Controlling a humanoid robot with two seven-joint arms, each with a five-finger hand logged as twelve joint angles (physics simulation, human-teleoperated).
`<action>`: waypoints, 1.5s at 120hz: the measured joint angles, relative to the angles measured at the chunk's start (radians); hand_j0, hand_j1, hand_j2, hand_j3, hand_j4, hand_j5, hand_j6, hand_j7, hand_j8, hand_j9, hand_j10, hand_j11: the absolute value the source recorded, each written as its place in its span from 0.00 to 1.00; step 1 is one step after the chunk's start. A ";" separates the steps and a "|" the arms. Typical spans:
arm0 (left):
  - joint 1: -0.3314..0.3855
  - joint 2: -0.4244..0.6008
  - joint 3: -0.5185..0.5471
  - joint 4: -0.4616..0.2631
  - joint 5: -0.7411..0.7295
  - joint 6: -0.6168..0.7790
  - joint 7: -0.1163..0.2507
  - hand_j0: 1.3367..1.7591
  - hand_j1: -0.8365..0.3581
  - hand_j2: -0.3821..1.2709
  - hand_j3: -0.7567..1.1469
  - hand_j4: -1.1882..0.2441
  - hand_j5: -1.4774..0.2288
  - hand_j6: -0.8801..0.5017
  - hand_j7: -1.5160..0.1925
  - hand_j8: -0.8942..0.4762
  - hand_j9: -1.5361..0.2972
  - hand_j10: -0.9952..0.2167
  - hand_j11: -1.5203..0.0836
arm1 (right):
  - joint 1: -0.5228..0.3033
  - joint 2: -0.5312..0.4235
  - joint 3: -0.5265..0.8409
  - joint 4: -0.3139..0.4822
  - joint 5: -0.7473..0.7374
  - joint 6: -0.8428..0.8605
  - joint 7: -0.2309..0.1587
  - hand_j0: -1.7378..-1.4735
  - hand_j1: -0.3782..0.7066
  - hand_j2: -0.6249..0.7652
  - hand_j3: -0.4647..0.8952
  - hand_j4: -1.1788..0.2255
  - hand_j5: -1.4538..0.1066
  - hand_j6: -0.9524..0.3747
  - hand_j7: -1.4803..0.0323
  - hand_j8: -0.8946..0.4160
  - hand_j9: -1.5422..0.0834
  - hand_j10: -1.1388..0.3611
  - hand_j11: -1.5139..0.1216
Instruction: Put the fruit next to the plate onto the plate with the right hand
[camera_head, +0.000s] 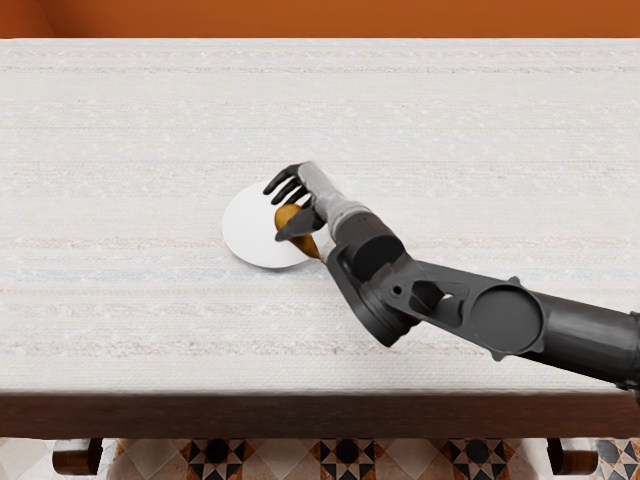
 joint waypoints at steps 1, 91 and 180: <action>0.000 0.000 0.000 0.000 0.000 0.000 0.000 0.76 0.99 0.23 0.40 0.83 0.87 0.64 0.89 0.65 0.84 0.82 0.95 | 0.000 0.003 0.000 -0.003 0.000 0.000 0.000 0.30 0.60 0.66 0.34 0.39 0.41 0.25 0.44 0.28 0.45 0.37 0.43; 0.000 0.000 0.000 0.000 0.000 0.000 0.000 0.76 0.99 0.23 0.40 0.83 0.87 0.64 0.89 0.65 0.84 0.82 0.95 | 0.033 0.075 -0.011 -0.143 0.003 0.000 0.000 0.30 0.54 0.50 0.34 0.48 0.52 0.34 0.55 0.32 0.55 0.43 0.53; 0.000 0.000 0.000 0.000 0.000 0.000 0.000 0.76 0.99 0.23 0.40 0.83 0.87 0.64 0.89 0.65 0.84 0.82 0.95 | 0.042 -0.090 0.150 -0.078 0.177 0.167 0.000 0.30 0.04 0.45 0.34 0.83 0.92 0.71 0.97 0.67 0.94 0.75 0.91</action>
